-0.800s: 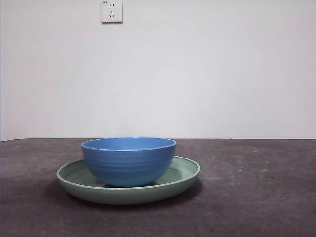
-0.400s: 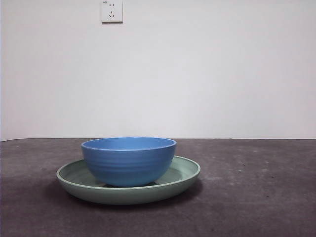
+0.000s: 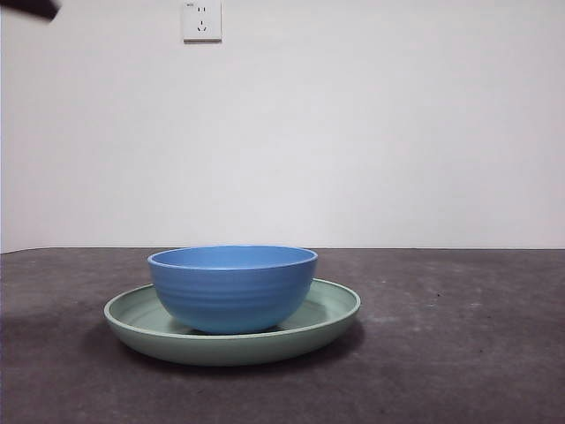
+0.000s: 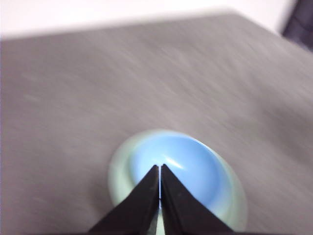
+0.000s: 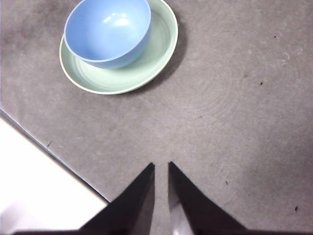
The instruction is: Pick up the blue bowl, put it on the green plate, put it on desk
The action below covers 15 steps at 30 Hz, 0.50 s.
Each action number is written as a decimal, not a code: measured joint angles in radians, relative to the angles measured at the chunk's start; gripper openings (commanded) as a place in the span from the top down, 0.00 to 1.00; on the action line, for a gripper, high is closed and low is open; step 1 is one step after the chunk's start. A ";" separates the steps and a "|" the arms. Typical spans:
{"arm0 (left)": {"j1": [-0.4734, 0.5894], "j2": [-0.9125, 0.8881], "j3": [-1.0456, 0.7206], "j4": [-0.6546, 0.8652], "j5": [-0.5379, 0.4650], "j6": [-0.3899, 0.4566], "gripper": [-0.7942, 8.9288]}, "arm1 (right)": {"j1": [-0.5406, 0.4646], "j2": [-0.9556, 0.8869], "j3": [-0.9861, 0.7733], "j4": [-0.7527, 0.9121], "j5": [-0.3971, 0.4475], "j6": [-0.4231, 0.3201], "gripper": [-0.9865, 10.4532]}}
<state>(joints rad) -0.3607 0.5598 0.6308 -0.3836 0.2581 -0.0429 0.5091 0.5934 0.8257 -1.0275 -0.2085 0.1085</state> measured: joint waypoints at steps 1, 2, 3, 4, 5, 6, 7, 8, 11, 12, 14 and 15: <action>0.045 -0.032 -0.050 0.055 0.000 0.000 0.91 | 0.000 0.000 0.000 0.000 0.000 0.000 0.88; 0.098 -0.074 -0.113 0.120 -0.002 0.000 0.91 | 0.000 0.000 0.000 0.000 0.000 0.000 0.88; 0.150 -0.118 -0.176 0.179 -0.011 0.000 0.91 | 0.000 0.000 0.000 0.000 0.000 0.000 0.88; 0.188 -0.155 -0.227 0.217 -0.019 0.000 0.91 | 0.000 0.000 0.000 0.000 0.000 0.000 0.88; 0.223 -0.193 -0.276 0.251 -0.021 -0.001 0.91 | 0.000 0.000 0.000 0.000 0.000 0.000 0.88; 0.263 -0.245 -0.339 0.280 -0.023 -0.006 0.91 | 0.000 0.000 0.000 0.000 0.000 0.000 0.88; 0.288 -0.281 -0.378 0.290 -0.024 -0.011 0.91 | 0.000 0.000 0.000 0.000 0.000 0.000 0.88; 0.311 -0.314 -0.414 0.294 -0.026 -0.016 0.91 | 0.000 0.000 0.000 0.000 0.000 0.000 0.88; 0.349 -0.392 -0.494 0.280 -0.062 -0.025 0.91 | 0.000 0.000 0.000 0.000 0.000 0.000 0.88; 0.352 -0.417 -0.515 0.274 -0.084 -0.026 0.91 | 0.000 0.000 0.000 0.000 0.000 0.000 0.88; 0.352 -0.457 -0.543 0.271 -0.118 -0.030 0.91 | 0.000 0.000 0.000 0.000 0.000 0.000 0.88; 0.352 -0.477 -0.555 0.271 -0.138 -0.035 0.91 | 0.000 0.000 0.000 0.000 0.000 0.000 0.88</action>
<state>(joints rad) -0.0086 0.0826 0.0757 -0.1123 0.1204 -0.0776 0.5091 0.5934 0.8257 -1.0275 -0.2085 0.1085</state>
